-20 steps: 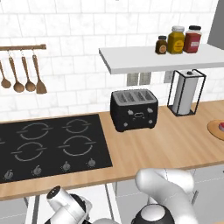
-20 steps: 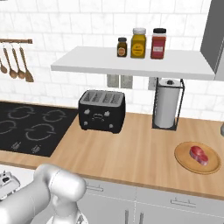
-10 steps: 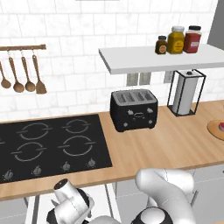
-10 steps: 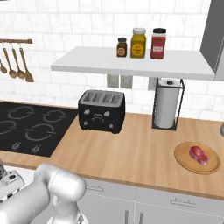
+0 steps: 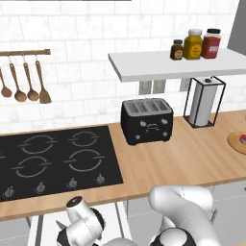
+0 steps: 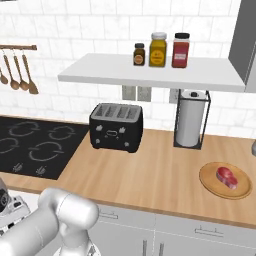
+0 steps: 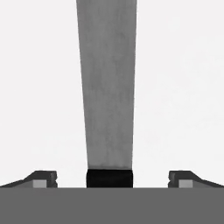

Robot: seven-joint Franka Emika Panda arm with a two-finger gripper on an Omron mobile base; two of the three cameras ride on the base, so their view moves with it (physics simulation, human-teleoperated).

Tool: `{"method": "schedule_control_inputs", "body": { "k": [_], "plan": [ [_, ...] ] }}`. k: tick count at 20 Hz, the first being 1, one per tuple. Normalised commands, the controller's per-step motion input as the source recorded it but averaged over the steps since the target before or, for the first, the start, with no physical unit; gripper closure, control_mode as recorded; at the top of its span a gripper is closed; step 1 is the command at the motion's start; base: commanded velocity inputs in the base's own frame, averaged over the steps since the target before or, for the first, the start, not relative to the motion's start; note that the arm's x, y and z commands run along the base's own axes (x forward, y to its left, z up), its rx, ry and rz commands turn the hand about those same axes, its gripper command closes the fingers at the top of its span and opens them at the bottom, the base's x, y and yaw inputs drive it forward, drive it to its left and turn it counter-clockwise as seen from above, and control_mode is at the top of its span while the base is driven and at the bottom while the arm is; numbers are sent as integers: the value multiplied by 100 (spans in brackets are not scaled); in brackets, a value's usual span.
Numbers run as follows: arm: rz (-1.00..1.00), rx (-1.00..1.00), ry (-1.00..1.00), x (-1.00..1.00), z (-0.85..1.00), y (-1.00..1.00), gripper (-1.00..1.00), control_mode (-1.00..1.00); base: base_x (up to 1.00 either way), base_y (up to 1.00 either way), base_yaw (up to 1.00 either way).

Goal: Pick up the knife from the drawer and place it on the cutting board. Then place the meat from the plate to the cutting board.

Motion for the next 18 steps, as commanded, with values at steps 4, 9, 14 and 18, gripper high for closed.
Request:
{"method": "schedule_control_inputs", "body": {
  "k": [4,9,14,18],
  "plan": [
    [0,0,14,-4,-57,0,100,-100,0,0,0],
    [0,0,15,-19,-36,0,100,-100,0,0,0],
    [0,1,3,-79,-41,1,100,-100,0,0,0],
    [1,0,1,-73,-17,41,100,-100,0,0,0]
  ]
}}
